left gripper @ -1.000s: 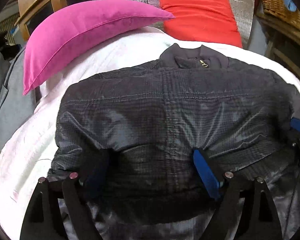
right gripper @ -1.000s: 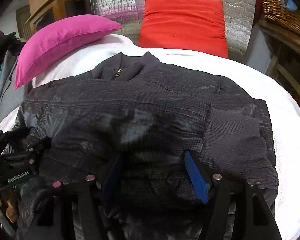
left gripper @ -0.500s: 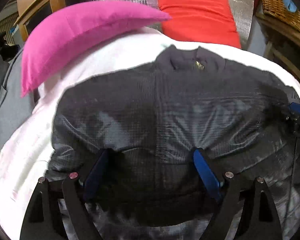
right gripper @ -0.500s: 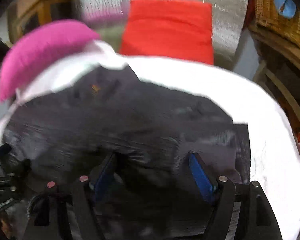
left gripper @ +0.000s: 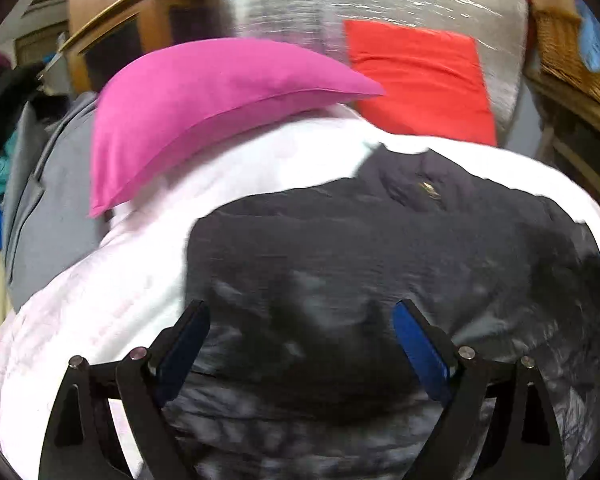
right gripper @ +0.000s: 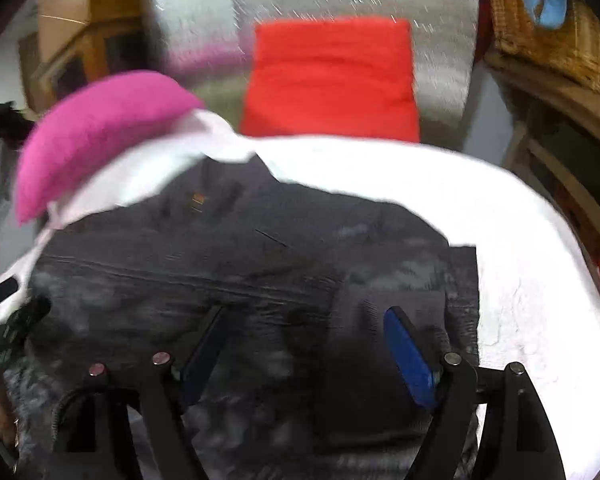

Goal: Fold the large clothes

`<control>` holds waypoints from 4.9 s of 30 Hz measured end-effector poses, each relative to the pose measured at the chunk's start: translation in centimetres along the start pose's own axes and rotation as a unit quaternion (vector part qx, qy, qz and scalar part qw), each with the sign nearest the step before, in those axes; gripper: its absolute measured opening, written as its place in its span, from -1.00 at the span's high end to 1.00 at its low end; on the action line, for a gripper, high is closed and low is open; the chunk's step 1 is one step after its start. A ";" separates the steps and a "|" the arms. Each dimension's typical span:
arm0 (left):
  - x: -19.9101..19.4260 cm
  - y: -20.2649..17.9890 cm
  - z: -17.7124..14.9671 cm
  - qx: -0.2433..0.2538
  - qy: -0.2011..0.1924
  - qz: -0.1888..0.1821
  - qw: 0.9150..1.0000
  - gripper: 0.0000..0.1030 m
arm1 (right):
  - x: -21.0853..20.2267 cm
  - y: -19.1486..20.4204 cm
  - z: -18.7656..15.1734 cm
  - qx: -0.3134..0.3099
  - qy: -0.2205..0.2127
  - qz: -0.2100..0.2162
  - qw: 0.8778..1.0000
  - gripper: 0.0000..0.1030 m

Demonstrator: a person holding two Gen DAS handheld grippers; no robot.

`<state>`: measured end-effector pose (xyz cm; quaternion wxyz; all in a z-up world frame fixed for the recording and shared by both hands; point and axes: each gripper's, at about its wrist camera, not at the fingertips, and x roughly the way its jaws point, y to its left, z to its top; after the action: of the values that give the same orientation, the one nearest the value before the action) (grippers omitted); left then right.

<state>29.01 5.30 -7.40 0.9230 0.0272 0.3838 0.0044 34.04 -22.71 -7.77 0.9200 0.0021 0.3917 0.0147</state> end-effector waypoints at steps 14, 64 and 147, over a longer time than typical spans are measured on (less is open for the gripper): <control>2.7 3.9 -0.3 -0.035 0.047 0.034 0.998 -0.83 | 1.7 1.8 -1.4 -0.048 0.042 -0.007 0.998 -0.67; -0.1 6.2 -2.3 -0.065 0.005 0.025 0.998 -0.85 | -1.8 -0.6 -3.2 0.017 -0.001 0.007 1.000 -0.83; -11.8 -2.2 -10.8 -0.036 0.041 0.055 0.997 -0.85 | -12.2 -8.6 -17.5 0.183 -0.059 0.083 0.978 -0.84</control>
<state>13.01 3.29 -6.71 0.9051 0.0152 0.4190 0.0700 13.18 -31.78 -11.22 0.9212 0.2036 0.3309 0.0190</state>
